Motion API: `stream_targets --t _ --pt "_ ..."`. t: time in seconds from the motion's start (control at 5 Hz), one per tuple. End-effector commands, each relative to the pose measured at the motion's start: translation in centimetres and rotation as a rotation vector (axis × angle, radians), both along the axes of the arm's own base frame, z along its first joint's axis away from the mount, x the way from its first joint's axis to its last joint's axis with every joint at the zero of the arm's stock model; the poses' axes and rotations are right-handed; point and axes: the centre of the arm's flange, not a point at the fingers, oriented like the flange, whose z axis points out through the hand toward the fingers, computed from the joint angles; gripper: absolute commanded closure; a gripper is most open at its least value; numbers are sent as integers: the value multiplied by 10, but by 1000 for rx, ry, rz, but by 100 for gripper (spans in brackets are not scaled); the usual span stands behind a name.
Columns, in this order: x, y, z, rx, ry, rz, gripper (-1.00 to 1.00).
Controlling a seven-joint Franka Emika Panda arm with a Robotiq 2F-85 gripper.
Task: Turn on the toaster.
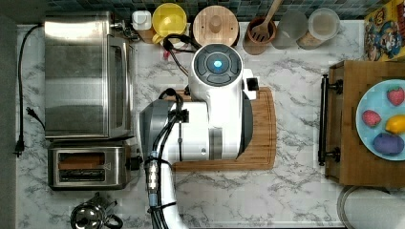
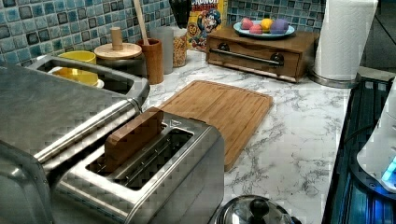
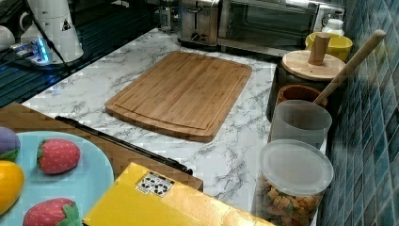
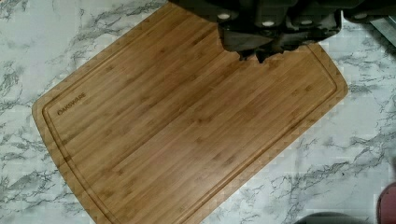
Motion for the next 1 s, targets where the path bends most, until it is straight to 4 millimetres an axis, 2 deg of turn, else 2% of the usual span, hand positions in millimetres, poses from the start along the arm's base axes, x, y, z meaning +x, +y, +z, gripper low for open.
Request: stream_targets --t 0.2,0.8,1.0 --pt "0 5 0 2 -3 28 100" --pt "-52 109 -8 128 -109 422 100" --pt "-69 134 -9 144 -114 511 100"
